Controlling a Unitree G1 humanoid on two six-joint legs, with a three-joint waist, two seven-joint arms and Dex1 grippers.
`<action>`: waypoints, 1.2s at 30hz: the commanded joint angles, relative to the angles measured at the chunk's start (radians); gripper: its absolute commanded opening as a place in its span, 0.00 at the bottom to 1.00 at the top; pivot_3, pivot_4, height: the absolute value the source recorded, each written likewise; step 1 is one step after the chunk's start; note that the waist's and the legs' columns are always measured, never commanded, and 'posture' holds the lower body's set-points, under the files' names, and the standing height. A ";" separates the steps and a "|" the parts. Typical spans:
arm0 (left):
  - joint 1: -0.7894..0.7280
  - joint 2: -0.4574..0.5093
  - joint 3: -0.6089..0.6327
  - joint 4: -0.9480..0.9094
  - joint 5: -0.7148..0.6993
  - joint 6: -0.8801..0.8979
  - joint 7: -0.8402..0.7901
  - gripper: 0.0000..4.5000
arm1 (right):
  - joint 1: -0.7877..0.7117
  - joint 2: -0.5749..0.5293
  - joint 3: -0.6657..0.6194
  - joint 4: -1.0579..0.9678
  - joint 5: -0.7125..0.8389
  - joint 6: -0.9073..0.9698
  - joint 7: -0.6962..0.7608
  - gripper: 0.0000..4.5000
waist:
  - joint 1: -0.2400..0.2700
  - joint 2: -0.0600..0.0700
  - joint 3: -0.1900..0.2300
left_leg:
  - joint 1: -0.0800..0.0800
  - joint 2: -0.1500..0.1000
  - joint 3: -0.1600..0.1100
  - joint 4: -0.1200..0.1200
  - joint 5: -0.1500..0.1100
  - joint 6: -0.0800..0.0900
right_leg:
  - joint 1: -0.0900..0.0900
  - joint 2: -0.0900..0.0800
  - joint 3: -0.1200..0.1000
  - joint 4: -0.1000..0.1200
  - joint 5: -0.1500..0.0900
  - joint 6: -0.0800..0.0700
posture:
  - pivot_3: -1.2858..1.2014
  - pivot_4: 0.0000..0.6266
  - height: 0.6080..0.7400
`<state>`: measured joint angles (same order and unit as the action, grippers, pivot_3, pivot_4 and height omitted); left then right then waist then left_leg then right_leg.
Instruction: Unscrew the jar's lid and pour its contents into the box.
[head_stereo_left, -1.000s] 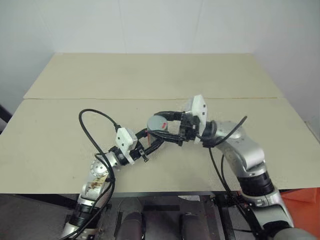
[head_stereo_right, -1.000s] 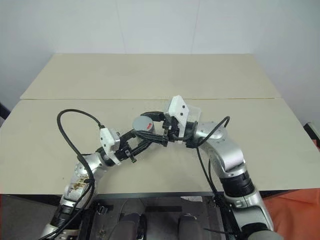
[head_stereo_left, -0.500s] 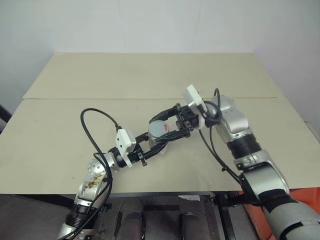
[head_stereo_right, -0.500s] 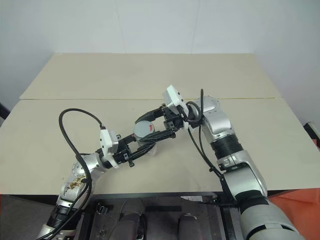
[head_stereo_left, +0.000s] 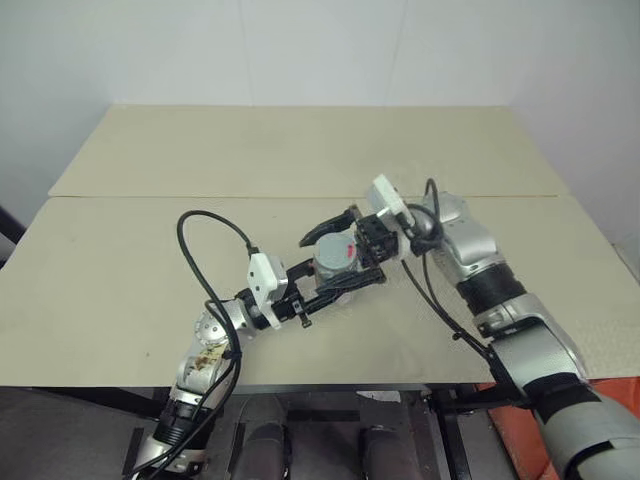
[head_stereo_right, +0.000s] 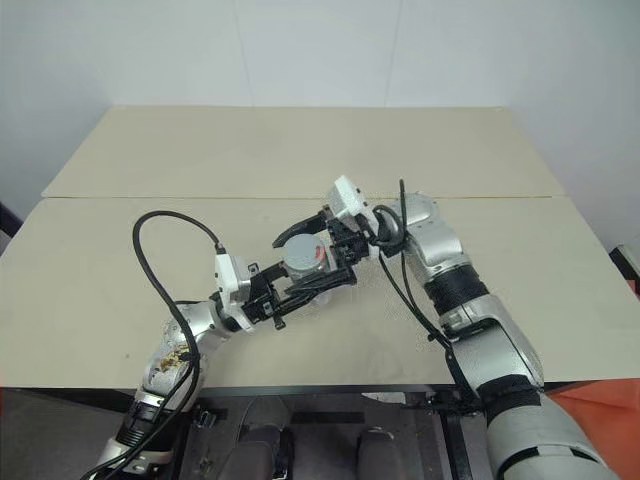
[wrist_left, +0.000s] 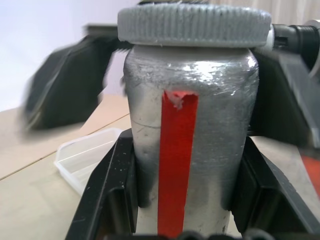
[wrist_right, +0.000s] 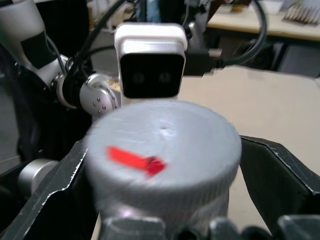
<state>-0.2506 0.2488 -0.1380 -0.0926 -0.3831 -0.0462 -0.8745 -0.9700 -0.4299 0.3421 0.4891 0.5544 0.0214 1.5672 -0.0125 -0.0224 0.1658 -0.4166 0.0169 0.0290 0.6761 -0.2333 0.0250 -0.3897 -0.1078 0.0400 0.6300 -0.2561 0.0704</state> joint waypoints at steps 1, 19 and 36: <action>-0.007 -0.007 0.001 -0.005 0.004 -0.029 -0.001 0.43 | 0.028 -0.027 -0.076 -0.110 0.005 0.017 0.019 0.99 | 0.000 0.000 0.000 | 0.000 0.000 0.000 0.000 0.000 0.000 | 0.000 0.000 0.000 0.000 0.000 0.000 | 0.52 0.24 1.00; -0.022 -0.051 -0.022 0.060 0.054 -0.072 0.022 0.43 | 0.211 -0.025 -0.163 -0.529 -0.118 0.207 -0.417 0.99 | 0.001 0.000 0.000 | 0.000 0.000 0.000 0.000 0.000 0.000 | 0.000 0.000 0.000 0.001 0.000 0.000 | 0.52 0.24 1.00; 0.009 -0.041 0.008 0.027 0.027 -0.084 0.028 0.43 | 0.234 -0.072 -0.213 -0.504 -0.098 0.245 -0.387 0.99 | 0.001 0.000 0.000 | 0.000 0.000 0.000 0.000 0.000 0.000 | 0.000 0.000 0.000 0.000 0.000 0.000 | 0.52 0.24 1.00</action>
<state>-0.2495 0.2087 -0.1379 -0.0123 -0.3373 -0.0964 -0.8423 -0.7332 -0.4876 0.1692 -0.0077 0.4477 0.2794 1.1745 -0.0120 -0.0225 0.1659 -0.4168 0.0164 0.0292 0.6766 -0.2333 0.0251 -0.3898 -0.1081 0.0402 0.6303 -0.2561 0.0705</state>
